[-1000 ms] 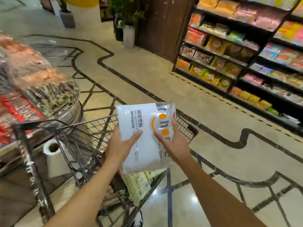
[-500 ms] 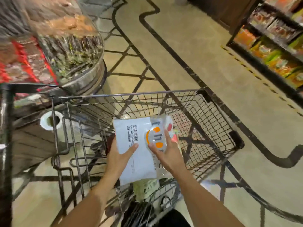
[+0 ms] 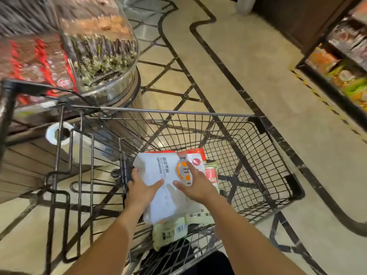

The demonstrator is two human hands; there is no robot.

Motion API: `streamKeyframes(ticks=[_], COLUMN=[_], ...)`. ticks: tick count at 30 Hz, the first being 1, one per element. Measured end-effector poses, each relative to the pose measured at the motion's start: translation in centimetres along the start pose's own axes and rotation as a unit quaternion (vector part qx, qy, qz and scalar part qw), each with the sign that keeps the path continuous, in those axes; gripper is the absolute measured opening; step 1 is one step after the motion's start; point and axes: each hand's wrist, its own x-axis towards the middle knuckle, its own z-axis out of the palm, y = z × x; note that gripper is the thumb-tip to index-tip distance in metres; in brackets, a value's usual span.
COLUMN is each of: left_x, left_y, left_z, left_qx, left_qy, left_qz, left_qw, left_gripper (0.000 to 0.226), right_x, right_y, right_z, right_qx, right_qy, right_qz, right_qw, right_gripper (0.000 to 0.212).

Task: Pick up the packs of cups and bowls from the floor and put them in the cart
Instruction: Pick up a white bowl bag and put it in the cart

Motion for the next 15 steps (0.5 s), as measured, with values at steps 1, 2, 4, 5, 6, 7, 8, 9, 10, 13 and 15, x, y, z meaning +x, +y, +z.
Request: streamKeyframes(ticks=[1, 2, 4, 5, 6, 7, 8, 9, 10, 13, 15], left_x=[-0.5, -0.8, -1.7, -2.4, -2.9, -3.7, -4.4, -5.3, -6.3, -9.6, -12.3], left_y=[0.6, 1.1, 2.5, 3.3, 4.2, 5.2, 6.2, 7.2, 8.2, 10.3, 11.2], left_z=[-0.4, -0.8, -2.0, -2.8, -3.6, -4.5, -5.4, -6.4, -7.4, -10.5, -12.7], left_qx=[0.037, 0.071, 0.124, 0.142, 0.155, 0.165, 0.175, 0.191, 0.208, 0.231, 0.237], left_qy=[0.01, 0.019, 0.042, 0.055, 0.069, 0.08, 0.09, 0.101, 0.117, 0.171, 0.21], left_qz=[0.007, 0.016, 0.052, 0.077, 0.106, 0.128, 0.146, 0.161, 0.178, 0.223, 0.229], left_qw=[0.999, 0.997, 0.99, 0.985, 0.98, 0.975, 0.97, 0.963, 0.955, 0.932, 0.92], left_gripper=[0.113, 0.106, 0.095, 0.092, 0.089, 0.087, 0.085, 0.084, 0.083, 0.081, 0.081], right_x=[-0.1, -0.1, -0.5, -0.8, -1.2, -1.7, -2.3, -3.1, -3.9, -6.6, -8.4], right_y=[-0.4, -0.8, -2.1, -2.8, -3.7, -4.7, -5.7, -6.7, -7.7, -10.4, -12.3], right_z=[-0.9, -1.8, -4.1, -5.2, -6.4, -7.6, -8.8, -9.9, -11.1, -14.0, -15.3], right_qx=[-0.007, -0.015, -0.035, -0.045, -0.054, -0.065, -0.078, -0.091, -0.105, -0.153, -0.187], right_qy=[0.008, 0.02, 0.049, 0.063, 0.076, 0.089, 0.098, 0.108, 0.116, 0.137, 0.148], right_qz=[-0.009, -0.017, -0.045, -0.061, -0.076, -0.092, -0.107, -0.126, -0.145, -0.205, -0.243], right_qw=[1.0, 1.0, 0.997, 0.995, 0.993, 0.99, 0.986, 0.982, 0.977, 0.957, 0.94], right_gripper=[0.104, 0.1, 0.098, 0.097, 0.095, 0.094, 0.094, 0.093, 0.092, 0.09, 0.09])
